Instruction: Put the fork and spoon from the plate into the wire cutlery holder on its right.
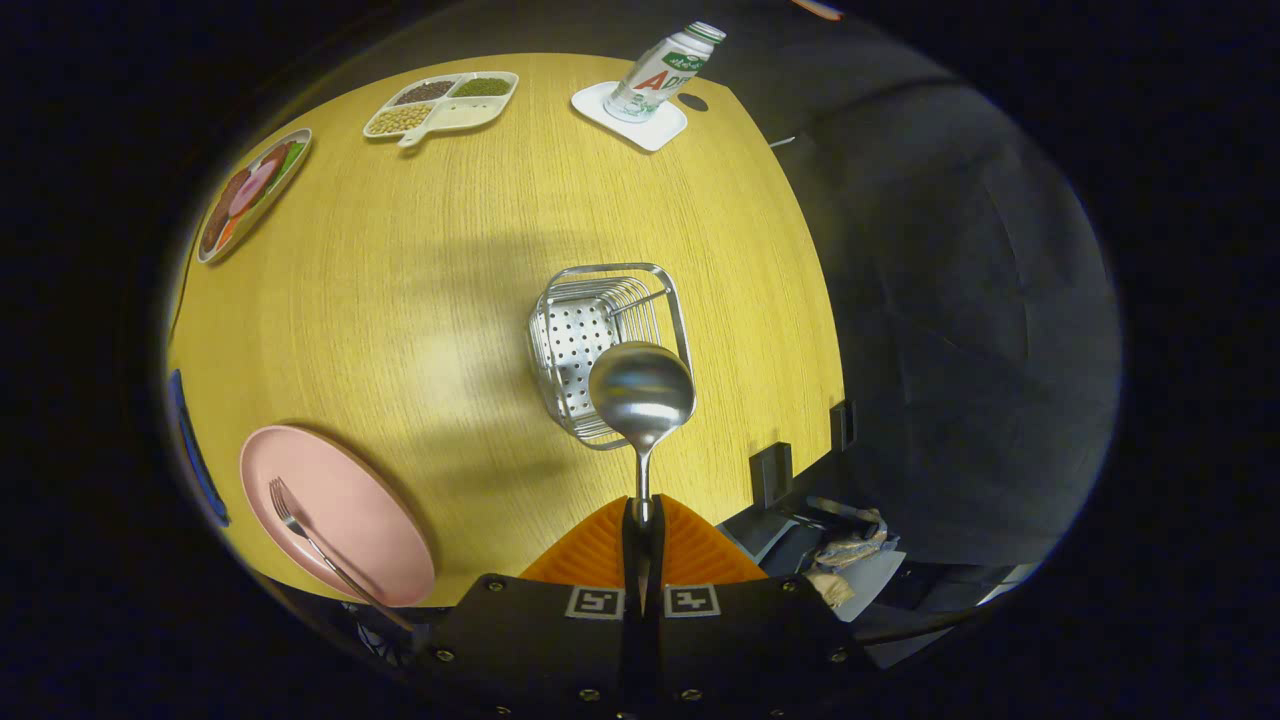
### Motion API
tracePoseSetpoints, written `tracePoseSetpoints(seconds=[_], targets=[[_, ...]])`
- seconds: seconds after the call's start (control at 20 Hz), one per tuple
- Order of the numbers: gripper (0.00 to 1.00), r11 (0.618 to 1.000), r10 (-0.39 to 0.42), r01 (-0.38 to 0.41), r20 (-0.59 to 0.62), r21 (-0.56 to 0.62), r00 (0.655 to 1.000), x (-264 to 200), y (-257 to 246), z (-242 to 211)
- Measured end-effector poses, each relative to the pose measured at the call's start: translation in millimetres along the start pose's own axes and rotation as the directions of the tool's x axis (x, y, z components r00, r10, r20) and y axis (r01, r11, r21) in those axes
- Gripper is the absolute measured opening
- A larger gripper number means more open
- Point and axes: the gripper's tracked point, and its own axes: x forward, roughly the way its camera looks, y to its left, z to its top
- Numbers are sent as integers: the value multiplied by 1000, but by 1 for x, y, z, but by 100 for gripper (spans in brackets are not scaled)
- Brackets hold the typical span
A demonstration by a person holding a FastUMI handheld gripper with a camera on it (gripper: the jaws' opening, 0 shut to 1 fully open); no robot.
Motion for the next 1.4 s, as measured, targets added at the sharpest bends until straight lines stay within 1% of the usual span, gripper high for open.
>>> tracePoseSetpoints(seconds=[0.2, 0.5, 0.65, 0.7, 0.75, 0.85, 0.9, 0.95, 1.05, 1.1, 1.15, 1.2, 1.4], targets=[[1, 998, 11, -16, -80, -66, 997, 15, -5, 2], [1, 986, 59, -76, -112, -151, 992, 23, 4, 16], [1, 974, 55, -78, -114, -211, 992, 26, 5, 20], [5, 971, 44, -71, -119, -230, 992, 27, 3, 21], [6, 969, 28, -54, -112, -241, 993, 27, 0, 22], [11, 970, 27, -51, -101, -240, 995, 24, -1, 19], [15, 971, 37, -57, -91, -233, 995, 23, 1, 22], [25, 973, 44, -57, -66, -222, 997, 23, 1, 24], [78, 977, 84, -86, -21, -196, 996, 15, 8, 33], [81, 977, 99, -98, -3, -190, 995, 12, 11, 36], [81, 977, 105, -101, 13, -187, 994, 9, 11, 39], [85, 977, 108, -102, 26, -186, 994, 5, 12, 39], [85, 979, 113, -100, 64, -178, 992, -5, 14, 40]])
